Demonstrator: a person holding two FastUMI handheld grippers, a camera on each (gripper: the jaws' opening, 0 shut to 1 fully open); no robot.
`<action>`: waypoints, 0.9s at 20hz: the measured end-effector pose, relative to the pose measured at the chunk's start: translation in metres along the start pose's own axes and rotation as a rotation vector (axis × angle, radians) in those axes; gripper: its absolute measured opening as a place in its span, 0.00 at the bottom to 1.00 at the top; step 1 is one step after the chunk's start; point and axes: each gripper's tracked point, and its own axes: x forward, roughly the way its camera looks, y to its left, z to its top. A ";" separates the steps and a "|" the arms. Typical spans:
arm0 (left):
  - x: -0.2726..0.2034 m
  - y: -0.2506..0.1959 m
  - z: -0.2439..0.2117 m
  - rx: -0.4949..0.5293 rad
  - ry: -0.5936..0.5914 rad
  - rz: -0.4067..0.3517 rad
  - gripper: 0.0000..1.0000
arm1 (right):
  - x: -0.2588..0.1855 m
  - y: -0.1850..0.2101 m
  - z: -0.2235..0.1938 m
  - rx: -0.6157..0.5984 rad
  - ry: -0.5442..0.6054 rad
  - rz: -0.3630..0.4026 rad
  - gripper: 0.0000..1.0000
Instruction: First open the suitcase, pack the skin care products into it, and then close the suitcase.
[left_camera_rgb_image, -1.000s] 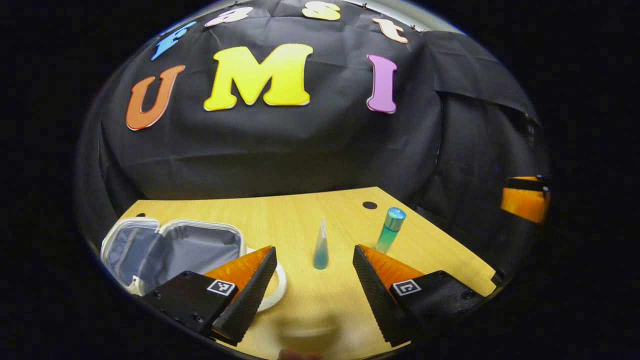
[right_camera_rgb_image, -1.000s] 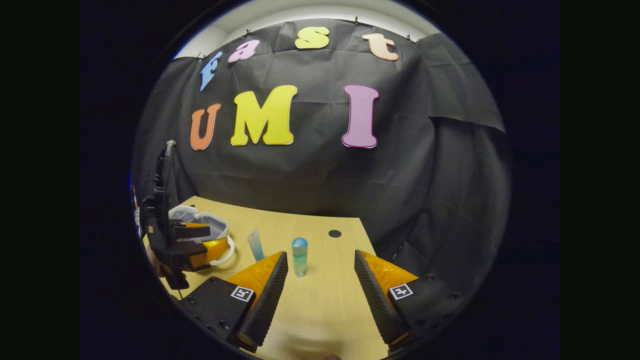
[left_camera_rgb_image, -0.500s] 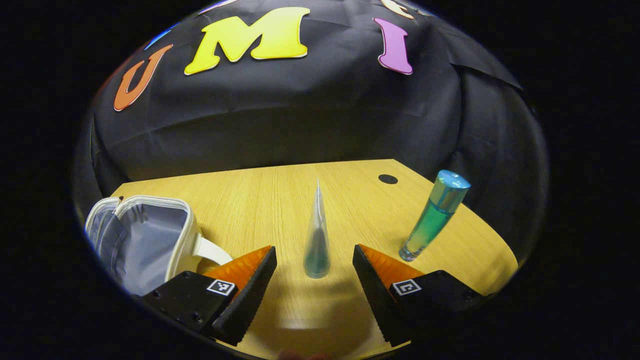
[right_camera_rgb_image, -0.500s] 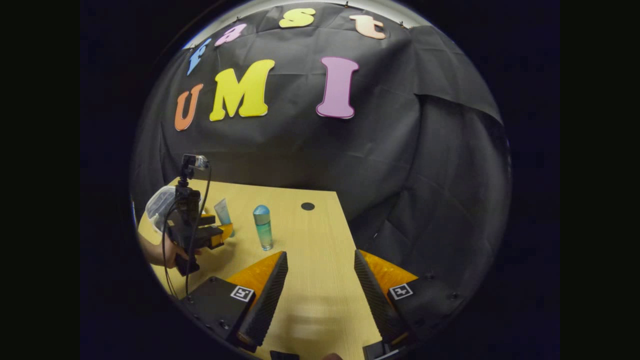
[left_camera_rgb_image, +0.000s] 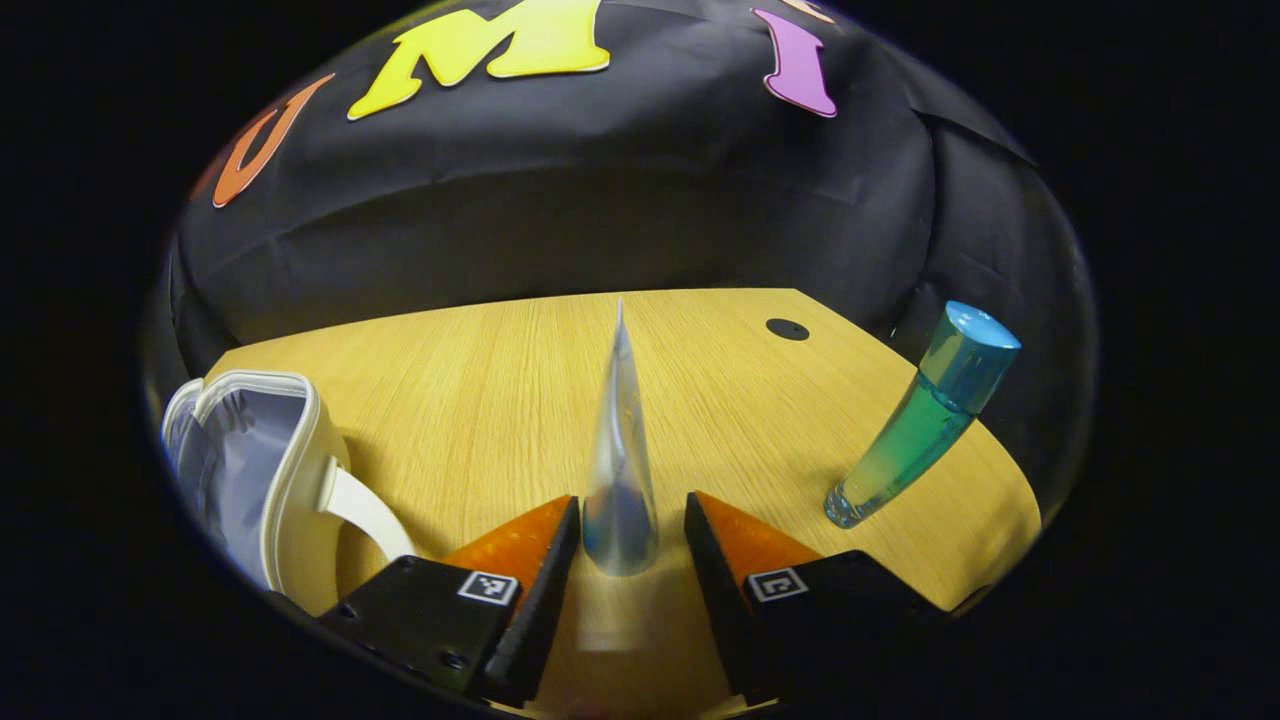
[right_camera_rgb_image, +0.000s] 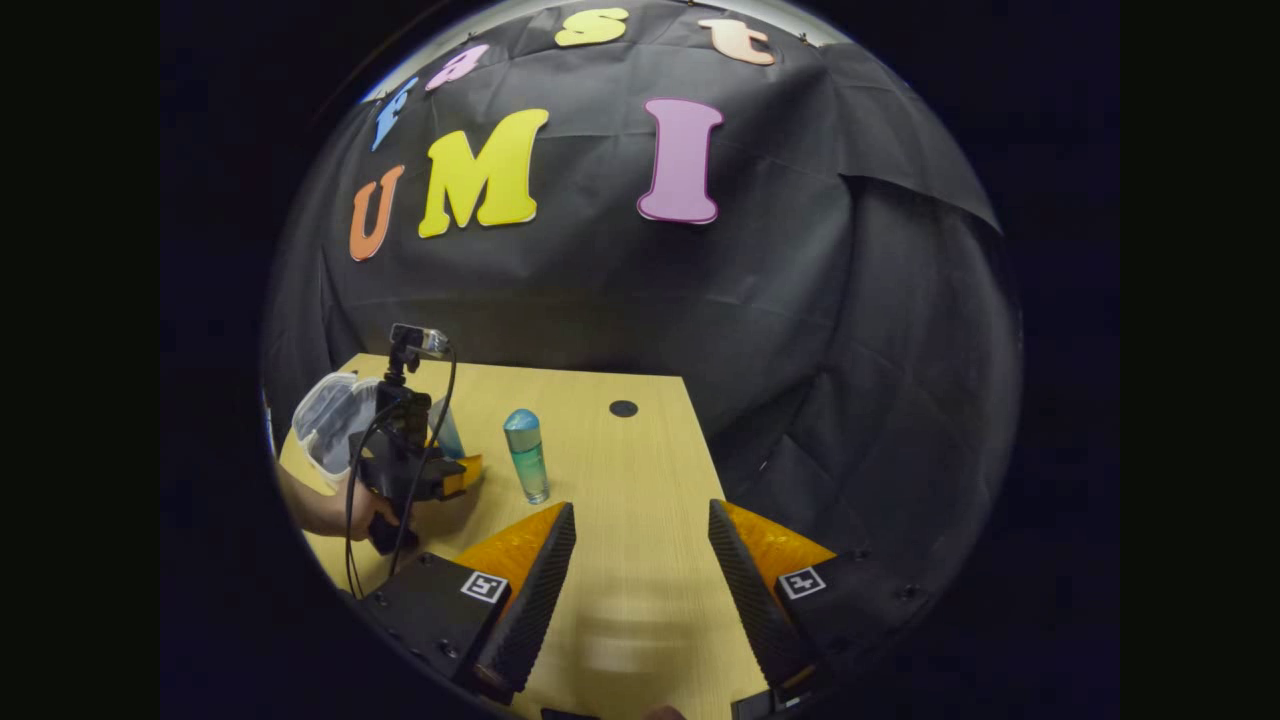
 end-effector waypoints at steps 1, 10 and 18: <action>0.000 0.001 -0.001 0.005 0.008 0.010 0.64 | 0.002 -0.001 0.001 0.001 -0.001 0.003 0.79; -0.024 0.001 0.004 -0.018 0.030 0.012 0.39 | 0.029 0.017 0.007 0.010 -0.030 0.106 0.77; -0.152 0.025 0.020 -0.202 0.001 0.098 0.39 | 0.122 0.106 -0.015 0.062 -0.030 0.271 0.80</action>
